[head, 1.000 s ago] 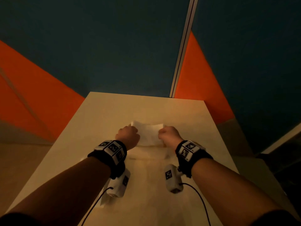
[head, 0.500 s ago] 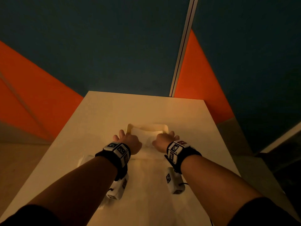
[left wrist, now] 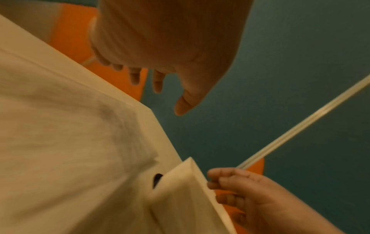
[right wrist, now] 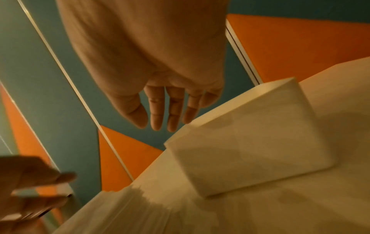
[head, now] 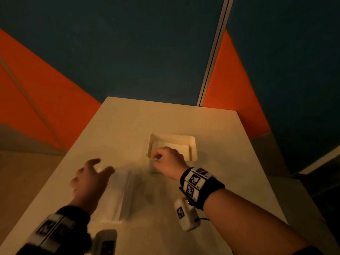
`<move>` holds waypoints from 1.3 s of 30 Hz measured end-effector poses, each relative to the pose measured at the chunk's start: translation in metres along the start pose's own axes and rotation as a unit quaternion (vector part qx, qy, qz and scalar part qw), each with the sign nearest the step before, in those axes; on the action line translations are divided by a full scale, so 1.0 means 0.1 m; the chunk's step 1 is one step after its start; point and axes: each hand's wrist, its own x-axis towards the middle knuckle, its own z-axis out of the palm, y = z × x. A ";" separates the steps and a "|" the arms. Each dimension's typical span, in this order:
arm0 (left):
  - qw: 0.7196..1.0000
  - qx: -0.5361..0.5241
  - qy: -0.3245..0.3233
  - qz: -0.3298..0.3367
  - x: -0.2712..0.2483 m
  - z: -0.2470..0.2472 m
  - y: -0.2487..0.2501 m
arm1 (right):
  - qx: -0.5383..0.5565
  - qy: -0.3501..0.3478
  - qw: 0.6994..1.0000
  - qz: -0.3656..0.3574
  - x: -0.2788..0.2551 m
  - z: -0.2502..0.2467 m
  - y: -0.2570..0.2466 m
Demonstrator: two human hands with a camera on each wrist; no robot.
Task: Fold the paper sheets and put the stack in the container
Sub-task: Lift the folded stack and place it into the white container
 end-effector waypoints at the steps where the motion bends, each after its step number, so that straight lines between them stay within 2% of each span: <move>1: 0.999 0.002 -0.017 -0.028 -0.04 -0.06 -0.11 | 0.011 -0.003 1.000 -0.005 -0.01 0.05 -0.03; 3: 0.996 0.072 -0.045 -0.032 -0.13 -0.09 -0.28 | 0.032 -0.003 0.999 -0.009 -0.01 0.13 -0.05; 5: 0.983 0.178 -0.047 0.028 -0.21 -0.03 -0.38 | 0.048 -0.007 0.999 -0.007 -0.01 0.22 -0.04; 6: 0.978 0.198 -0.040 0.053 -0.23 0.02 -0.42 | 0.054 -0.011 0.998 -0.005 -0.01 0.26 -0.02; 8: 0.985 0.161 -0.025 0.054 -0.20 0.11 -0.50 | 0.061 -0.022 0.998 -0.002 -0.04 0.36 0.03; 10: 0.996 0.092 -0.009 0.018 -0.11 0.14 -0.54 | 0.055 -0.041 0.998 0.006 -0.09 0.44 0.13; 12: 0.998 0.070 -0.004 0.001 -0.03 0.14 -0.58 | 0.039 -0.060 0.997 0.022 -0.15 0.50 0.24; 18: 0.983 0.174 0.001 0.064 -0.02 0.10 -0.54 | 0.003 -0.059 0.995 0.085 -0.36 0.51 0.67; 21: 0.980 0.190 0.017 0.062 -0.06 0.13 -0.49 | -0.003 -0.038 0.994 0.101 -0.43 0.47 0.86; 24: 0.983 0.175 0.003 0.057 -0.05 0.13 -0.44 | 0.001 -0.024 0.993 0.112 -0.49 0.41 0.97; 28: 0.983 0.157 -0.049 0.084 -0.01 0.04 -0.35 | 0.037 0.008 0.995 0.098 -0.53 0.30 0.98; 32: 0.975 0.117 -0.125 0.144 0.00 -0.09 -0.15 | 0.142 0.018 0.989 0.045 -0.54 0.13 0.72; 36: 0.941 0.088 -0.244 0.218 -0.10 -0.21 0.20 | 0.228 -0.030 0.973 -0.010 -0.61 -0.07 0.37; 39: 0.914 0.055 -0.329 0.231 -0.22 -0.20 0.47 | 0.301 -0.076 0.950 -0.038 -0.65 -0.18 0.17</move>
